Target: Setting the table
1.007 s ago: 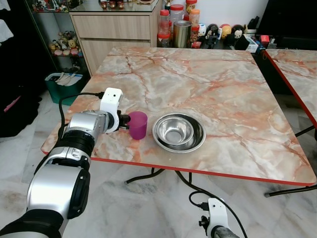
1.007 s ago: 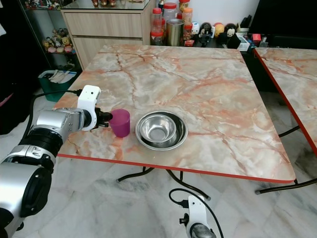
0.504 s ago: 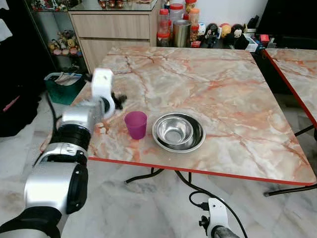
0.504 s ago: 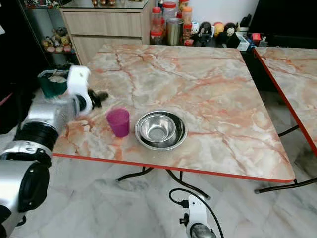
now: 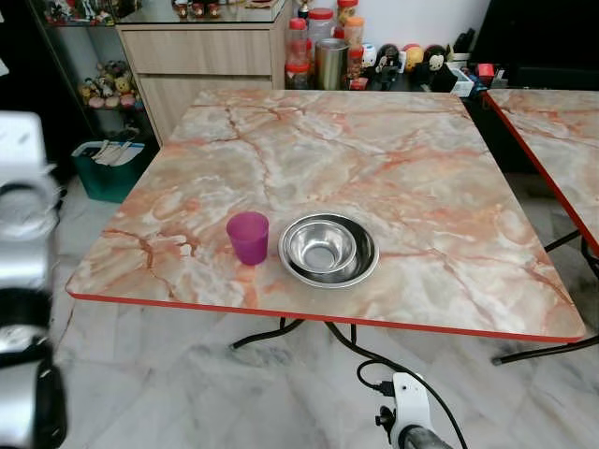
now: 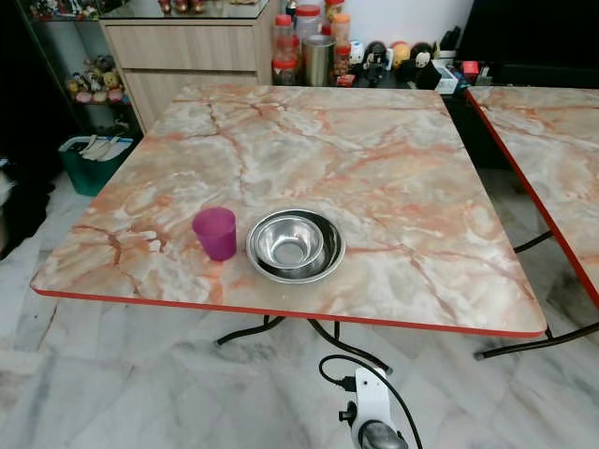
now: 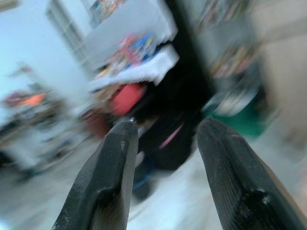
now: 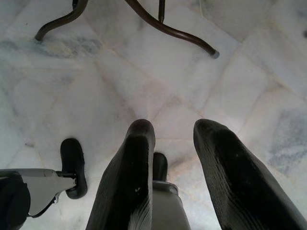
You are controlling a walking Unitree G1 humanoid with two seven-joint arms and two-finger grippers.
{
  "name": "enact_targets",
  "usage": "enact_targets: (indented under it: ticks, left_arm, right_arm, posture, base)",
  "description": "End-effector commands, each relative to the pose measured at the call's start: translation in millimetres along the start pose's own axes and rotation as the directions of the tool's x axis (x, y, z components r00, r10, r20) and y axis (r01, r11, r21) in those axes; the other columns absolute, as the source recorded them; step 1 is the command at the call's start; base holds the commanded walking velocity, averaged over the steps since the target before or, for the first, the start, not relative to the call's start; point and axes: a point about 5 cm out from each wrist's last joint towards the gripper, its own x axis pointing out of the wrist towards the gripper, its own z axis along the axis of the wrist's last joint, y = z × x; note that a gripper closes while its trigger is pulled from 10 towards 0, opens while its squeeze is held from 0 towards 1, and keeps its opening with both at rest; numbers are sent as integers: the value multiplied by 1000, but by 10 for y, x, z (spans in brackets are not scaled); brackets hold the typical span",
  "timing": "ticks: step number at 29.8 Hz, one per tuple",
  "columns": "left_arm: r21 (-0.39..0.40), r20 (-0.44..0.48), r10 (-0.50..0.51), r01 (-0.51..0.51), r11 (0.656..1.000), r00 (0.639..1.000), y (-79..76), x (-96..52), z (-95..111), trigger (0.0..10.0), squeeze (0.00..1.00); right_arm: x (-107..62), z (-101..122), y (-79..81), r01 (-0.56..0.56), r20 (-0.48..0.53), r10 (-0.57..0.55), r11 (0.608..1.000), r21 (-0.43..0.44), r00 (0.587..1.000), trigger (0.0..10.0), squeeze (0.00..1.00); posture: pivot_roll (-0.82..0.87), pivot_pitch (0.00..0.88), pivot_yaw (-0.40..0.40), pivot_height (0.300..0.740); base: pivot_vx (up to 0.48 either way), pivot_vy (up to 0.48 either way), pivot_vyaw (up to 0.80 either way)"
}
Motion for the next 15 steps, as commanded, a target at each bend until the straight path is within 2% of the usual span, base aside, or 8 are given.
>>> enact_targets:
  ticks: [1,2,5,8,9,11,12,15]
  left_arm:
    - [133,-65,7,2,991,998,12,-120,-390,10000,0]
    - [133,-65,7,2,991,998,12,-120,-390,10000,0]
    - [124,-186,46,-23,992,981,95,-346,-896,10000,0]
    - [159,-322,39,13,987,946,52,-598,-1312,10000,0]
    - [156,-410,33,34,987,911,30,-763,-1537,10000,0]
    - [143,-459,30,41,989,888,14,-854,-1644,10000,0]
    - [50,-592,-29,73,996,806,-78,-1122,-1912,10000,0]
    - [15,-628,-51,78,997,777,-113,-1226,-2001,10000,0]
  right_arm:
    - [0,8,18,-3,7,3,1000,11,1000,10000,0]
    - [0,8,18,-3,7,3,1000,11,1000,10000,0]
    - [-1,1,14,-2,7,2,1000,13,1000,10000,0]
    - [-1,-4,18,-5,4,5,1000,6,1000,10000,0]
    - [-2,-10,18,-6,3,6,1000,7,1000,10000,0]
    - [-3,-13,18,-6,3,6,1000,7,1000,10000,0]
    - [-4,-18,16,-6,3,6,1000,7,1000,10000,0]
    - [-4,-20,15,-6,3,6,1000,6,1000,10000,0]
  posture:
    - [75,0,29,740]
    - [75,0,29,740]
    - [87,0,27,740]
    - [78,0,28,740]
    - [71,0,30,740]
    - [66,0,31,740]
    - [64,0,31,740]
    - [64,0,31,740]
  base:
    - [0,0,0]
    - [0,0,0]
    - [0,0,0]
    - [0,0,0]
    - [0,0,0]
    - [0,0,0]
    - [0,0,0]
    - [0,0,0]
